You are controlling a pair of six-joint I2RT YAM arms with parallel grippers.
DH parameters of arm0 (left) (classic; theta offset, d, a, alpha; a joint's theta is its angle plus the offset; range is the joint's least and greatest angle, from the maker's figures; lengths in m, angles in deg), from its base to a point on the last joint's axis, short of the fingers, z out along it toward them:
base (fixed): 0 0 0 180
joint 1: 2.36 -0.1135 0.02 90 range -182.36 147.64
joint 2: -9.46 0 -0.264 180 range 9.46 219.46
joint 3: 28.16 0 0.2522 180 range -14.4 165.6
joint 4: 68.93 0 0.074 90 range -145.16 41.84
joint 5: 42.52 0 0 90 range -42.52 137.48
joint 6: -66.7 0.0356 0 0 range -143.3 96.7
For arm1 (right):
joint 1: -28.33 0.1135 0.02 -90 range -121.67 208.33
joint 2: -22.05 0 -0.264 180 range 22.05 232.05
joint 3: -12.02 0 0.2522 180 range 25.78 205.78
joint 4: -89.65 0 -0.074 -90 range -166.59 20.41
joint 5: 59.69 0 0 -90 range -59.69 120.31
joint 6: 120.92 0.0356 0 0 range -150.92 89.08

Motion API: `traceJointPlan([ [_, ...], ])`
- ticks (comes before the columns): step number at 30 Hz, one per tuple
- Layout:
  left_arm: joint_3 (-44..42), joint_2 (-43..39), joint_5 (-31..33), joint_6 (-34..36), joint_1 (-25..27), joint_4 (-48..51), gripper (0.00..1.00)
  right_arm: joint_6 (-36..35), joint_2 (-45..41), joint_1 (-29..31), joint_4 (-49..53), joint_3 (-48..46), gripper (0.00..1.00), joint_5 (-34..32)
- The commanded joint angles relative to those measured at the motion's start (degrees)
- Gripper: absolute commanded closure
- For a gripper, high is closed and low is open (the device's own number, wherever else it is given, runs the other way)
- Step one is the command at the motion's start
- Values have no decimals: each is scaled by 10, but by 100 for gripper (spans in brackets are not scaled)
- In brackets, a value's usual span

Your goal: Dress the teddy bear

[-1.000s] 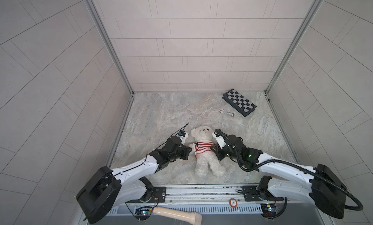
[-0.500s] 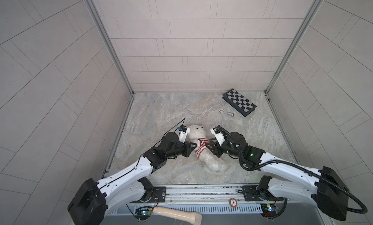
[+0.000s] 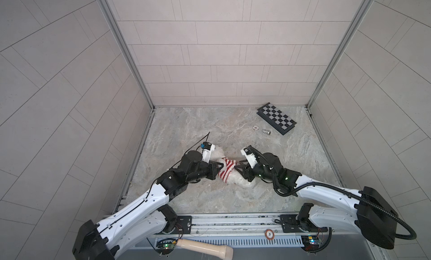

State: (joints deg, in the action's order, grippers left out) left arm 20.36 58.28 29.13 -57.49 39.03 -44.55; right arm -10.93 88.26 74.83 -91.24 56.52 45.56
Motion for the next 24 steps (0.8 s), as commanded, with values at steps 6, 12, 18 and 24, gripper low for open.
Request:
traceJointPlan([
  [6, 23, -17, 76, 24, -9, 82, 100, -7, -18, 3, -26, 15, 53, 20],
  [12, 16, 4, 76, -6, -10, 53, 100, -36, -3, 27, 1, 28, 42, 6],
  [18, -20, 30, 104, -31, -12, -4, 92, -47, 22, 53, 10, 36, 39, -14],
  [24, -33, 78, 63, -48, -15, -118, 81, -44, 30, 54, 29, 28, 37, -49],
])
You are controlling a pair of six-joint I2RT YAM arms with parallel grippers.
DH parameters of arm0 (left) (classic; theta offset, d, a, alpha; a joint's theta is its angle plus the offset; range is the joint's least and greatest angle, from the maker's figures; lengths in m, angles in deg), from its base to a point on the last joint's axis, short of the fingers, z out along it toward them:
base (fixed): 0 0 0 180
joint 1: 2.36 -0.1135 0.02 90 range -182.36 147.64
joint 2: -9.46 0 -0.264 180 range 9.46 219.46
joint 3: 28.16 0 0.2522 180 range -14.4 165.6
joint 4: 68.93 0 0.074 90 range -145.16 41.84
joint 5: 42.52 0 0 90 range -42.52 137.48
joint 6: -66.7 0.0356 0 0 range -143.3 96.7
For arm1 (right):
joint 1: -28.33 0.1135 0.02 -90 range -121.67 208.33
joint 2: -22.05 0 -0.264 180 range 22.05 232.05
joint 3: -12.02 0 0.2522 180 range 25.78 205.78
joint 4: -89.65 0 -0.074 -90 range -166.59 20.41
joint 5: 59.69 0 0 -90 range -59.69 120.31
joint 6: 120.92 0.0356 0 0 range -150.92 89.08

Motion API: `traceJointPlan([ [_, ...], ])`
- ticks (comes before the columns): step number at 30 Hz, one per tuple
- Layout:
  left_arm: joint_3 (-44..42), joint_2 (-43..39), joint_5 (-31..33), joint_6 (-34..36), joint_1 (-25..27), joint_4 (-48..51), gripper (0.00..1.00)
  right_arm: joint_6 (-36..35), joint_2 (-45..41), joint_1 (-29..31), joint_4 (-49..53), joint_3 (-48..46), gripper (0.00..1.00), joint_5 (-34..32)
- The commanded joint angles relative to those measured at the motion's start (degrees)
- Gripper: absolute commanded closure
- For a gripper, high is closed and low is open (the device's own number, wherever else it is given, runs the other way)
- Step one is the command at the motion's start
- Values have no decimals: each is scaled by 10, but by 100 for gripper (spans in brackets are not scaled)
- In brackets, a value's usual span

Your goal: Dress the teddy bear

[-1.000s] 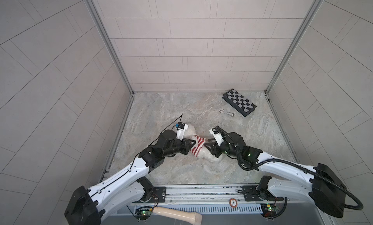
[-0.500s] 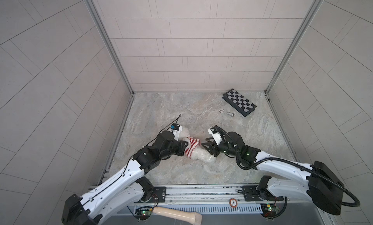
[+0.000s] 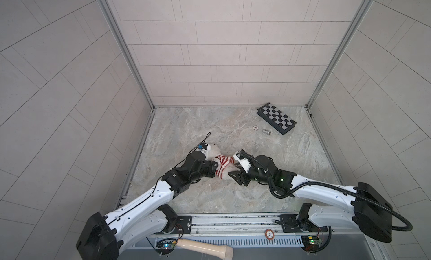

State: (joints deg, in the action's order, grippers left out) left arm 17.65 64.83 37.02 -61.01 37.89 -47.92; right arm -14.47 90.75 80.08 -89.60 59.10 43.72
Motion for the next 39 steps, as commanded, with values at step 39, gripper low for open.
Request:
traceJointPlan([
  [39, -206, -179, -167, -105, -347, -174, 44, -384, 264, 130, 245, 334, 40, -112],
])
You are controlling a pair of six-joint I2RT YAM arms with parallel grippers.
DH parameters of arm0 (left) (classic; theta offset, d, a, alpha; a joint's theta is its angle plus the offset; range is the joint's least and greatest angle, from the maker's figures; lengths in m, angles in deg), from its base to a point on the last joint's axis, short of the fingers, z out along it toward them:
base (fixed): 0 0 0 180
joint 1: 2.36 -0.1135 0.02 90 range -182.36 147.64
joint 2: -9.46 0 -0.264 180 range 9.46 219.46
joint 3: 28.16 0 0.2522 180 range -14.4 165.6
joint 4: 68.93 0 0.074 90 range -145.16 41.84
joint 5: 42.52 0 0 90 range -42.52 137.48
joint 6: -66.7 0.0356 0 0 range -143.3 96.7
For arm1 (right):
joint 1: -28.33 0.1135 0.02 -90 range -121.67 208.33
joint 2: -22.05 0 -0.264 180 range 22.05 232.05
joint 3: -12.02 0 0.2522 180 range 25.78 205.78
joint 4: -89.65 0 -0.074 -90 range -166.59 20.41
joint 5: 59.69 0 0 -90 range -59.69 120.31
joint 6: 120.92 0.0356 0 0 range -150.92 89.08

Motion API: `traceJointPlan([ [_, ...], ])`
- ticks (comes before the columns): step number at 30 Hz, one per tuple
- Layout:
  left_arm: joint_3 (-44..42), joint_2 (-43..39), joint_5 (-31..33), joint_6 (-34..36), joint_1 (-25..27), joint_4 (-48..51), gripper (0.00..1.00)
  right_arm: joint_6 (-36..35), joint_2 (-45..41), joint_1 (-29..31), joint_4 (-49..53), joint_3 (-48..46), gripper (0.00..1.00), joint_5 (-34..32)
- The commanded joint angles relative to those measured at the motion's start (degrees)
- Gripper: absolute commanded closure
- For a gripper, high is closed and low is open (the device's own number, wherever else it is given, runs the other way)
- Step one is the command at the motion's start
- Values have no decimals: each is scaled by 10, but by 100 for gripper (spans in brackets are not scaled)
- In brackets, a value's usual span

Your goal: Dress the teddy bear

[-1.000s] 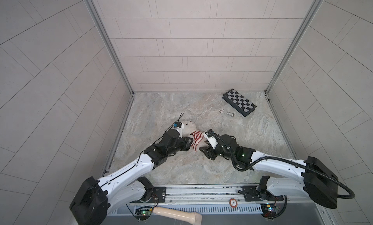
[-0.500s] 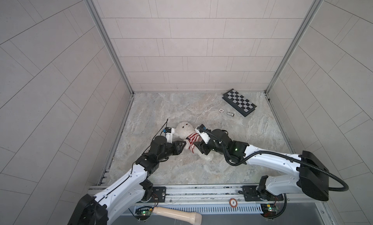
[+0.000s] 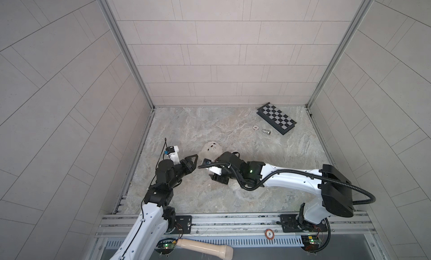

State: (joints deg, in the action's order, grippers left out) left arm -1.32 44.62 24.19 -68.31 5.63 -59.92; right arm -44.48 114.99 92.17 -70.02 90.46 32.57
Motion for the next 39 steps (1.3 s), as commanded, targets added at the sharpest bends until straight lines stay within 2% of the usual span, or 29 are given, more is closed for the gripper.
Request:
traceJointPlan([
  [1, -24, 41, -55, -49, -36, -85, 43, -97, 32, 12, 55, 28, 39, -3],
  [6, -39, 120, -93, -109, -74, -193, 42, -146, 70, 14, 53, 48, 38, -17],
  [9, -38, 140, -102, -129, -93, -223, 42, -162, 92, 15, 47, 55, 39, -32],
  [13, -36, 134, -106, -134, -117, -222, 42, -169, 106, 18, 36, 54, 40, -91],
  [20, -37, 114, -105, -122, -120, -195, 42, -200, 125, 25, 0, 47, 40, -157],
  [25, -42, 104, -103, -118, -121, -184, 42, -204, 134, 29, -19, 44, 44, -177],
  [29, -41, 93, -101, -111, -121, -174, 42, -208, 137, 29, -20, 45, 55, -194],
  [35, -19, 75, -116, -64, -121, -129, 43, -197, 115, 29, -32, 43, 96, -229],
  [36, -14, 72, -124, -56, -121, -122, 43, -189, 107, 29, -31, 43, 100, -232],
  [39, 6, 54, -156, -19, -120, -95, 44, -146, 65, 21, -18, 42, 100, -213],
])
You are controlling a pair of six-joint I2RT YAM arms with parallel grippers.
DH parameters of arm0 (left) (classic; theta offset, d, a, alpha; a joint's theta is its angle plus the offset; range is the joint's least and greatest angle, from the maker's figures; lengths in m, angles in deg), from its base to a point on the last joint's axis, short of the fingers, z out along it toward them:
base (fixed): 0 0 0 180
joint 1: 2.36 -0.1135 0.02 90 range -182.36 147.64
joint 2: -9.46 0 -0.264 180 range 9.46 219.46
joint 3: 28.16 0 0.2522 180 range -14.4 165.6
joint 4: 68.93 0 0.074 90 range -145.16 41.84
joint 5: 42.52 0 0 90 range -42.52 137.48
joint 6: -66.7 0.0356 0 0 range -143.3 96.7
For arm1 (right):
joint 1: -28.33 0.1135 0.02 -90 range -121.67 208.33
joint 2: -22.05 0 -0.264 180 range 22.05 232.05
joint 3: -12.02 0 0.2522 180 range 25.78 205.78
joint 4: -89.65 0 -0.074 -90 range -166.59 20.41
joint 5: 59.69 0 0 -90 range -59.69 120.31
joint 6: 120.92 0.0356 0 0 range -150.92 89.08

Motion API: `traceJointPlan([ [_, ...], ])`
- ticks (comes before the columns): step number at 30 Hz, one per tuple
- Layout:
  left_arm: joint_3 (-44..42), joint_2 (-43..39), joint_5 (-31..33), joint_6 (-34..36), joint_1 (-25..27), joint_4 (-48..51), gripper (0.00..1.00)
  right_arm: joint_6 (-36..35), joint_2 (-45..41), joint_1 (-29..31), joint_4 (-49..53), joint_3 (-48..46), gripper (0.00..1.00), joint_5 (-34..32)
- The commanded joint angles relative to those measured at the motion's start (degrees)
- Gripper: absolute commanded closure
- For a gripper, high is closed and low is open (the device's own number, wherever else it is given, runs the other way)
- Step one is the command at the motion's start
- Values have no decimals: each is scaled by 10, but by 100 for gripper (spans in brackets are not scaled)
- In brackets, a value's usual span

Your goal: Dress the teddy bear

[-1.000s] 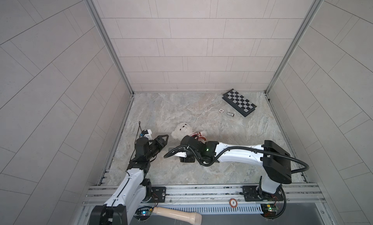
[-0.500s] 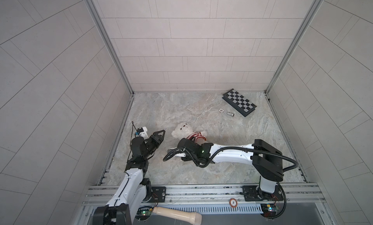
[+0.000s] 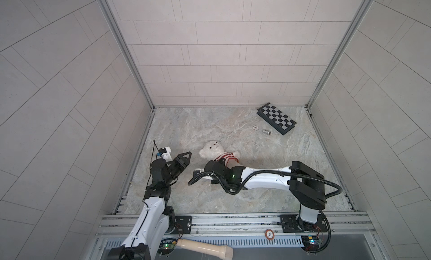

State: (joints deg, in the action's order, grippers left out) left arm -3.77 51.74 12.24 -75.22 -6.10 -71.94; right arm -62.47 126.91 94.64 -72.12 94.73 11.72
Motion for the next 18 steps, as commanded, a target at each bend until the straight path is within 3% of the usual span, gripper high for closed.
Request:
traceJointPlan([
  [1, 37, -29, -52, 64, -2, 33, 45, 53, -76, -11, 11, -3, 100, 24],
  [3, 45, -54, -64, 76, 22, 37, 50, 102, -114, -32, 35, -3, 100, 90],
  [8, 59, -111, -23, 114, 142, 46, 57, 203, -219, -94, 21, -51, 100, 245],
  [18, 52, -175, -45, 94, 235, -10, 59, 215, -350, -160, -70, -158, 100, 490],
])
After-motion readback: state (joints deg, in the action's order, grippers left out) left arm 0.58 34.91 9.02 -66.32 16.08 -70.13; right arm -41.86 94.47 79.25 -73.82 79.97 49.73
